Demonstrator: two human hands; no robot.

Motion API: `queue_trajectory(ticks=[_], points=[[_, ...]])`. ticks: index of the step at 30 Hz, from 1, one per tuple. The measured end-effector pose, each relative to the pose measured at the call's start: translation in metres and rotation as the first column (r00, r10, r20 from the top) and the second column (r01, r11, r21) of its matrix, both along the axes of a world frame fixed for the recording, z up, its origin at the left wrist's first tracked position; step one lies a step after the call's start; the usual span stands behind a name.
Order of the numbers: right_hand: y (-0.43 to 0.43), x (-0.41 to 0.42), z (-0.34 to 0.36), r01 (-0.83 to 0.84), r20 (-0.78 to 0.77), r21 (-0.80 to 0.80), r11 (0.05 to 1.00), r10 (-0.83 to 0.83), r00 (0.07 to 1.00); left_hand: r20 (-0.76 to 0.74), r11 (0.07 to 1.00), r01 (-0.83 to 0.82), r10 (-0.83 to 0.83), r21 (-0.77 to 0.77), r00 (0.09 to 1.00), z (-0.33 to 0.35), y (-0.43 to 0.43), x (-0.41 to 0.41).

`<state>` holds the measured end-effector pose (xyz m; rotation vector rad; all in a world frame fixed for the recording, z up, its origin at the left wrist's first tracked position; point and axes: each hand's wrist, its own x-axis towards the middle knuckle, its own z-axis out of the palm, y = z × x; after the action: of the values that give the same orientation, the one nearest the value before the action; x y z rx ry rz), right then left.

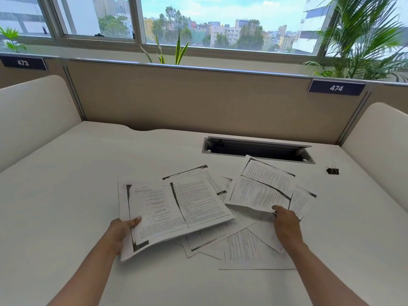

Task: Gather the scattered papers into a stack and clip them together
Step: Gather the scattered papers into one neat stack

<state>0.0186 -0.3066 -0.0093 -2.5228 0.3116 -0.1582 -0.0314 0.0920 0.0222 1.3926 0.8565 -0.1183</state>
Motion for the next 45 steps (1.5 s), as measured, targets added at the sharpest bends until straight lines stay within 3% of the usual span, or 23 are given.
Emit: queue_trajectory(ticks=[8,18,25,29,32,35,39,41,45], points=[[0.012,0.000,0.015,0.020,0.144,0.011,1.000,-0.021,0.989,-0.001,1.000,-0.003,0.003,-0.001,1.000,-0.002,-0.001,0.002],[0.035,-0.013,0.015,-0.326,0.262,-0.111,0.939,0.344,0.902,0.004,0.989,0.147,-0.147,0.001,0.989,0.002,-0.018,0.007],[0.015,-0.016,-0.001,-0.233,0.315,-0.075,0.970,0.245,0.917,0.000,0.975,0.221,-0.221,-0.012,0.975,0.002,-0.017,0.008],[0.005,-0.018,-0.007,-0.064,0.312,0.069,0.996,0.039,0.949,-0.003,0.969,0.246,-0.246,-0.014,0.969,-0.003,-0.015,0.007],[0.004,-0.021,-0.006,0.053,0.234,0.286,0.957,-0.124,0.964,0.007,0.970,0.242,-0.241,-0.030,0.970,-0.005,-0.014,0.008],[0.006,-0.021,-0.004,0.179,0.099,0.502,0.846,-0.262,0.960,0.010,0.969,0.244,-0.244,-0.033,0.970,-0.005,-0.014,0.009],[0.018,-0.019,-0.005,0.349,-0.088,0.724,0.595,-0.423,0.902,0.020,0.973,0.226,-0.225,-0.039,0.974,-0.006,-0.018,0.011],[0.025,-0.018,-0.004,0.374,-0.137,0.754,0.539,-0.427,0.894,0.019,0.978,0.204,-0.204,-0.036,0.979,-0.005,-0.021,0.011],[0.038,-0.022,0.006,0.314,-0.195,0.779,0.542,-0.267,0.944,0.028,0.981,0.186,-0.185,-0.051,0.982,-0.004,-0.022,0.014]])
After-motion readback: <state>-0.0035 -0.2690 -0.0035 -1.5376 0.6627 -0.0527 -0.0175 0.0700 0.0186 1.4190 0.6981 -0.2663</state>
